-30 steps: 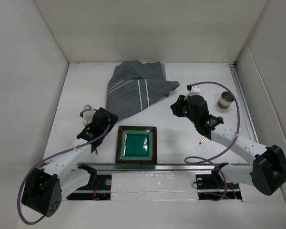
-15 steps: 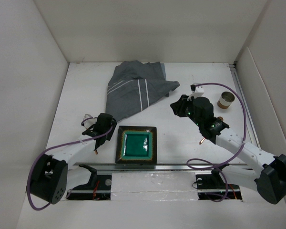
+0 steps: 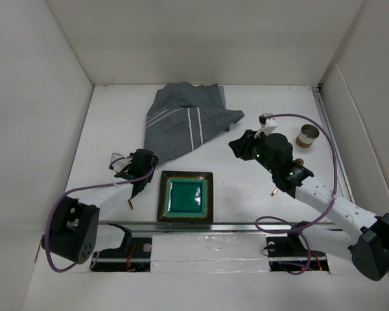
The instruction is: Set the dinner table for one person
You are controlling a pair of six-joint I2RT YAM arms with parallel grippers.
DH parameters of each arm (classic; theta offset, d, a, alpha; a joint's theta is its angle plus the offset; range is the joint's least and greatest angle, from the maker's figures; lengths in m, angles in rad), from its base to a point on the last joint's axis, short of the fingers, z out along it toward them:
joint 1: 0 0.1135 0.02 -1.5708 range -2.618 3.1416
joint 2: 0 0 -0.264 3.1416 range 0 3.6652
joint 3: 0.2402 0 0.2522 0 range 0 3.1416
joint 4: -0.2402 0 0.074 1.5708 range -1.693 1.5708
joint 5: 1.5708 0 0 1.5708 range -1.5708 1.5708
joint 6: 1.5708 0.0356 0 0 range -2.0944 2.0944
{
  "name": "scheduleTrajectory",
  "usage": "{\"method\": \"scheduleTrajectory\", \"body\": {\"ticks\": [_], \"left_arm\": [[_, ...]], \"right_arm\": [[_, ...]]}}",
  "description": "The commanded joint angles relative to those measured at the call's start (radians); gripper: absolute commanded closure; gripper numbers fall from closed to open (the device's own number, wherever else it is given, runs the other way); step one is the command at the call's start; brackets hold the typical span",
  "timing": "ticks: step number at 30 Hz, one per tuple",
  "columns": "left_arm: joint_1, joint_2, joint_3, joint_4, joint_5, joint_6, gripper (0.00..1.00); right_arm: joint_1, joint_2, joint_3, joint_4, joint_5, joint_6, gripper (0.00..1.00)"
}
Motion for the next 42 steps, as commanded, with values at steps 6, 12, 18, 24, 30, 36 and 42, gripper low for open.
{"method": "scheduleTrajectory", "body": {"ticks": [6,12,18,24,30,36,42], "left_arm": [[0.003,0.019,-0.045,0.131,-0.090,-0.054,0.68],[0.003,-0.075,-0.062,0.119,-0.158,0.012,0.83],[0.003,-0.107,-0.119,0.155,-0.155,0.041,0.66],[0.003,-0.066,-0.110,0.149,-0.092,0.089,0.51],[0.003,-0.041,-0.096,0.166,-0.049,0.087,0.52],[0.003,0.058,-0.028,0.191,-0.060,0.083,0.60],[0.003,0.082,-0.007,0.226,-0.084,0.105,0.89]], "right_arm": [[0.012,0.027,-0.002,0.073,0.036,0.003,0.53],[-0.081,0.121,0.013,0.134,0.045,0.113,0.42],[-0.191,0.230,0.048,0.216,-0.084,0.170,0.40],[-0.201,0.254,0.068,0.240,-0.076,0.173,0.38],[-0.236,0.322,0.117,0.248,-0.093,0.197,0.38],[-0.245,0.337,0.134,0.272,-0.093,0.194,0.38],[-0.303,0.438,0.193,0.266,-0.085,0.205,0.38]]}}
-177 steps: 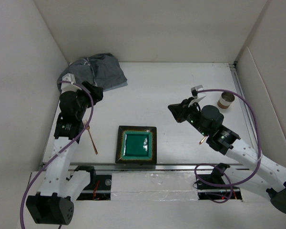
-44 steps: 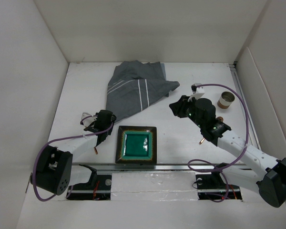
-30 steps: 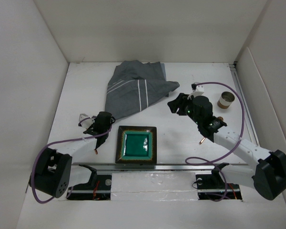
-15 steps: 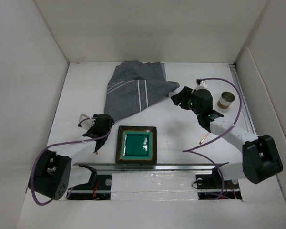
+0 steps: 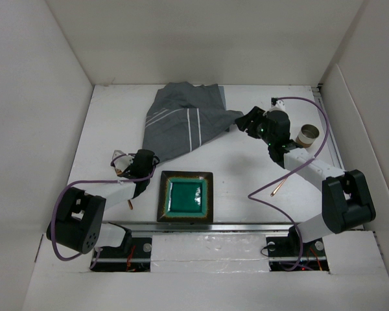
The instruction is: Set the dinner table for one person
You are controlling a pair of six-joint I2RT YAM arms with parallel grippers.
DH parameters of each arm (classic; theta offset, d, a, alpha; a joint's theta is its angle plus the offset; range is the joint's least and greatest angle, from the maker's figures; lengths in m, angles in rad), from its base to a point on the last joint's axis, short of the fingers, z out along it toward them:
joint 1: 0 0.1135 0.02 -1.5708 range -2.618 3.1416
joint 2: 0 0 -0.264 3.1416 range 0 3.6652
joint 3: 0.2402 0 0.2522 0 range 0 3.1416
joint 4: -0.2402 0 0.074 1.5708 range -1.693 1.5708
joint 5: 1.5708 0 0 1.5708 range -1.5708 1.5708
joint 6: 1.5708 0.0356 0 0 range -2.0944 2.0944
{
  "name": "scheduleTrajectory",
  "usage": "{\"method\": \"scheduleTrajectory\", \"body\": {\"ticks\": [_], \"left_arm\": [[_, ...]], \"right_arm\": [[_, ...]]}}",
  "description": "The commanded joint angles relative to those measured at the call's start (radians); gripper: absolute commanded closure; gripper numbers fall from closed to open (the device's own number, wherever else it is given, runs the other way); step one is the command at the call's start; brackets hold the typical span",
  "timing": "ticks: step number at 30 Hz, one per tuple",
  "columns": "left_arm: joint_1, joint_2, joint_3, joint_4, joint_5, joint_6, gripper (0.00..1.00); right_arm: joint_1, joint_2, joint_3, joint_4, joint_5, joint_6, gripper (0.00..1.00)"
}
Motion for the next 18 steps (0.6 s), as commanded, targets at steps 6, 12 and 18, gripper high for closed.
{"method": "scheduleTrajectory", "body": {"ticks": [6,12,18], "left_arm": [[0.003,-0.087,0.022,0.028,-0.047,0.107,1.00],[0.003,-0.227,-0.007,0.004,-0.103,0.216,1.00],[0.003,-0.255,-0.021,0.023,-0.077,0.227,1.00]], "right_arm": [[-0.107,0.232,0.205,0.060,-0.055,0.074,0.36],[-0.107,0.350,0.225,0.135,-0.129,0.182,0.34],[-0.085,0.454,0.310,0.096,-0.137,0.228,0.33]]}}
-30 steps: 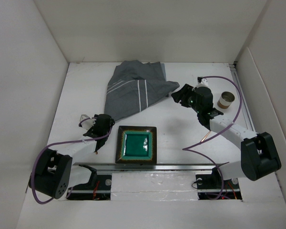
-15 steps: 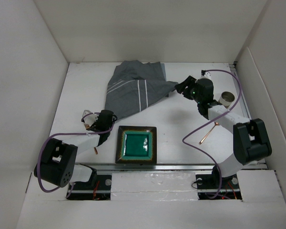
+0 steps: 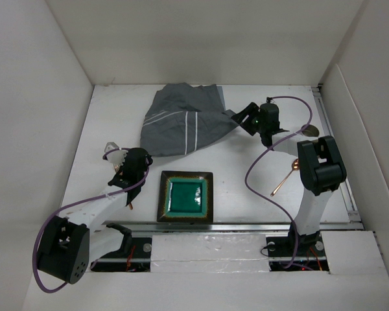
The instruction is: Set the dinner table for one person
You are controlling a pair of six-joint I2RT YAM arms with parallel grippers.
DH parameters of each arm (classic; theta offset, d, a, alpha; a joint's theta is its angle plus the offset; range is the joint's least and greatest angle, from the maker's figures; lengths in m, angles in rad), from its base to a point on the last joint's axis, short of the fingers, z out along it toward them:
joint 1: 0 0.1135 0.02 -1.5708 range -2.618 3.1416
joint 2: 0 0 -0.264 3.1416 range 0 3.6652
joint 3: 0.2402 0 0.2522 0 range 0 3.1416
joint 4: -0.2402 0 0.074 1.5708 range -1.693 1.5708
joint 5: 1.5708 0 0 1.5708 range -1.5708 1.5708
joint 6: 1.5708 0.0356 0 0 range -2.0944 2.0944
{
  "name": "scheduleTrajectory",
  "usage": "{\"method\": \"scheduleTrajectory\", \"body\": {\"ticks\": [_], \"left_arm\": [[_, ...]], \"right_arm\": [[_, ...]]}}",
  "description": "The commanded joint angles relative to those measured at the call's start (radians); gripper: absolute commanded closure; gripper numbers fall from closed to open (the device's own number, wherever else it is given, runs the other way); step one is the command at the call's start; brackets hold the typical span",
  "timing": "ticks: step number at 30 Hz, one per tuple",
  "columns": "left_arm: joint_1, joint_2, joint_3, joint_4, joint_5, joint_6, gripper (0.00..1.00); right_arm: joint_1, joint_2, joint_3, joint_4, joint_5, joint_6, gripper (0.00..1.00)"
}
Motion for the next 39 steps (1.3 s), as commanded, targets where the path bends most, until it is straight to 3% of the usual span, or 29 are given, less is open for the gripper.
{"method": "scheduleTrajectory", "body": {"ticks": [1,8,13,24,30,39], "left_arm": [[0.003,-0.001,-0.016,0.016,-0.003,0.035,1.00],[0.003,0.008,-0.016,0.017,0.004,0.032,1.00],[0.003,-0.016,-0.019,0.027,0.006,0.035,1.00],[0.003,0.001,-0.009,0.029,0.015,0.037,1.00],[0.003,-0.015,-0.005,0.006,0.001,0.038,1.00],[0.003,-0.018,0.017,0.000,0.001,0.038,1.00]], "right_arm": [[0.028,0.016,0.060,0.056,0.003,0.047,0.33],[0.049,0.078,0.067,0.059,0.042,0.105,0.34],[0.060,0.040,-0.049,0.131,0.099,0.185,0.36],[0.060,-0.007,-0.186,0.275,-0.016,0.225,0.36],[0.049,0.037,-0.108,0.357,-0.046,0.196,0.35],[0.020,0.121,-0.026,0.352,-0.009,0.156,0.43]]}}
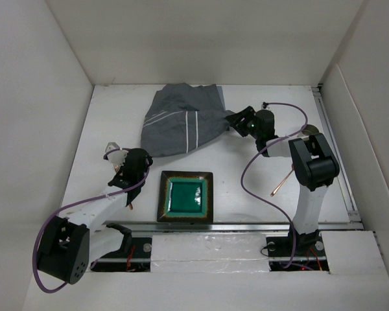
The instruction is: Set the dinner table for one person
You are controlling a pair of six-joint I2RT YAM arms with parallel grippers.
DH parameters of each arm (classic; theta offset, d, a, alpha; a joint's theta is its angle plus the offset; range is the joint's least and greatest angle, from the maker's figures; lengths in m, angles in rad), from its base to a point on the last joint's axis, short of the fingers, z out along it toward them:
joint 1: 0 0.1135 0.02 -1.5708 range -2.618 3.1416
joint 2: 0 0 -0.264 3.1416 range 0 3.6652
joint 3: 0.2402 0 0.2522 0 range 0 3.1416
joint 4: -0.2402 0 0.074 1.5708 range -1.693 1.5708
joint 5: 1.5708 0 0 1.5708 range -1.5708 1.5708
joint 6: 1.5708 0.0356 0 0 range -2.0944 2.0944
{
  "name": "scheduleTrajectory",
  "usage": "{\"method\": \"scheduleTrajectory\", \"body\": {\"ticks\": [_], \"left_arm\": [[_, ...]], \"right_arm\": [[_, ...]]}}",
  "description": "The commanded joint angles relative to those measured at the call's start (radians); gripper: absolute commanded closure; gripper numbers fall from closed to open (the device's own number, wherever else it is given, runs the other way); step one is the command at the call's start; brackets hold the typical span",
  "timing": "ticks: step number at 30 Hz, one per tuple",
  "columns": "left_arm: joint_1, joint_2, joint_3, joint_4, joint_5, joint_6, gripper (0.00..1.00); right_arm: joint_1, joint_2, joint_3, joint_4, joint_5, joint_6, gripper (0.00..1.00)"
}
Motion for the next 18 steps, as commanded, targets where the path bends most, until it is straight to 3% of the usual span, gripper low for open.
{"method": "scheduleTrajectory", "body": {"ticks": [1,14,18], "left_arm": [[0.003,-0.016,0.030,-0.006,-0.017,0.013,1.00],[0.003,-0.027,0.045,-0.020,-0.029,0.021,1.00],[0.003,-0.042,0.045,-0.023,-0.041,0.024,1.00]], "right_arm": [[-0.019,0.045,0.057,0.050,0.017,-0.021,0.43],[-0.039,0.054,0.037,0.030,0.029,-0.027,0.43],[-0.039,0.040,0.038,0.025,0.018,-0.040,0.54]]}}
